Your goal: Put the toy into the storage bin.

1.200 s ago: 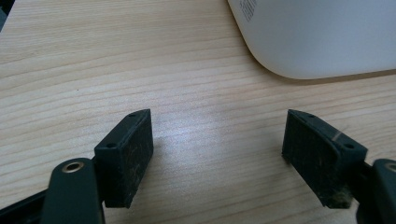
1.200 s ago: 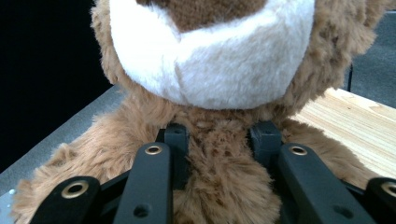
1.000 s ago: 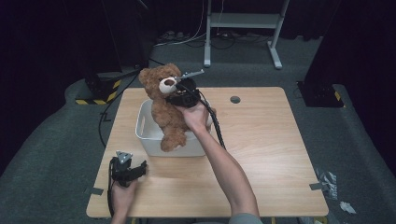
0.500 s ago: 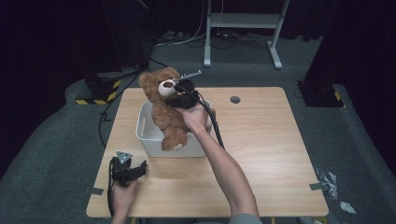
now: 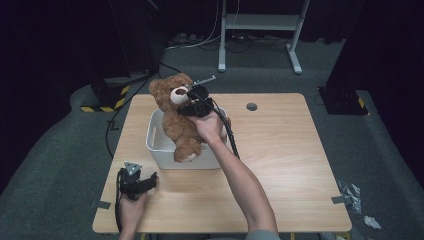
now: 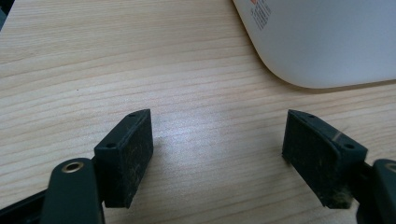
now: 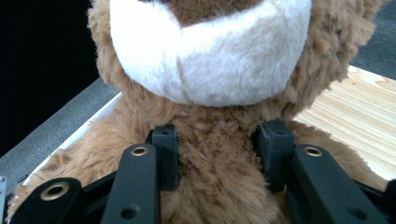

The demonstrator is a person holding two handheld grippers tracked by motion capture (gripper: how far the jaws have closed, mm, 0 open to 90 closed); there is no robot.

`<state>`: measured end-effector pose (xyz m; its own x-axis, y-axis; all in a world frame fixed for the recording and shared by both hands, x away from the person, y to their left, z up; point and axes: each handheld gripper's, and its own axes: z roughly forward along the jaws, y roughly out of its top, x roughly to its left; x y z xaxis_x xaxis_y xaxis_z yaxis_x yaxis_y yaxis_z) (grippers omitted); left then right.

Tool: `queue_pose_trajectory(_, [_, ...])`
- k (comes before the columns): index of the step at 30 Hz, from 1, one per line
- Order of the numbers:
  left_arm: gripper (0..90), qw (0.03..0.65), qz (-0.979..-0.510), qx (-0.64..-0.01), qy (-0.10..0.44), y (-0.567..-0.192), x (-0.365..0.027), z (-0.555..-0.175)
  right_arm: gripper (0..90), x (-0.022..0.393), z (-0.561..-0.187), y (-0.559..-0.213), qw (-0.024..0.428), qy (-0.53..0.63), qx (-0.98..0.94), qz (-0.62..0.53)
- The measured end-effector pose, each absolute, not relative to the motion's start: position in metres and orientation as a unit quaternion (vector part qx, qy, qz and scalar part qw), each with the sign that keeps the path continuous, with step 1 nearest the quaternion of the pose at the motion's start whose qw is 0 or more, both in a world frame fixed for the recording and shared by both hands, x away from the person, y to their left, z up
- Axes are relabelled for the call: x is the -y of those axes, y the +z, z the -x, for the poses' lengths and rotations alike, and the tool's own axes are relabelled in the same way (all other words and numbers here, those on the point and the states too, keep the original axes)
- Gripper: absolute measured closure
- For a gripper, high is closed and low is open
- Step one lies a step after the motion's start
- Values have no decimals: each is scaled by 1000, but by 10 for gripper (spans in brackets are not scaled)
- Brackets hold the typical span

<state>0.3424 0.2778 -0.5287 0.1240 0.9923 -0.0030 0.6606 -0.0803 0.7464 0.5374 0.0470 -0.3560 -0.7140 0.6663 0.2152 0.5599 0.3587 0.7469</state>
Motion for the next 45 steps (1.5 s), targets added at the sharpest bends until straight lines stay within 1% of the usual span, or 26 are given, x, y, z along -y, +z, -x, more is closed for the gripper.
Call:
queue_pose_trajectory(7, [244, 308, -683, -605, 269, -529, -277, -342, 548, -43, -537, -357, 56, 424, -820, -380])
queue_pose_trajectory(11, [244, 308, -683, -605, 269, -529, -277, -342, 539, -42, -536, -358, 55, 419, -821, -384])
queue_pose_trajectory(14, [244, 310, -681, -606, 270, -529, -277, -343, 544, -42, -535, -359, 59, 412, -826, -380])
queue_pose_trajectory(19, [243, 310, -681, -606, 270, -529, -277, -343, 557, -42, -535, -365, 50, 393, -835, -380])
queue_pose_trajectory(24, [243, 310, -682, -606, 270, -529, -277, -343, 571, -45, -528, -374, 62, 367, -851, -370])
queue_pose_trajectory(30, [243, 310, -681, -606, 270, -529, -277, -343, 571, -41, -526, -376, 58, 371, -851, -368])
queue_pose_trajectory(45, [243, 310, -681, -606, 270, -529, -277, -343, 460, -31, -518, -372, 64, 385, -845, -365])
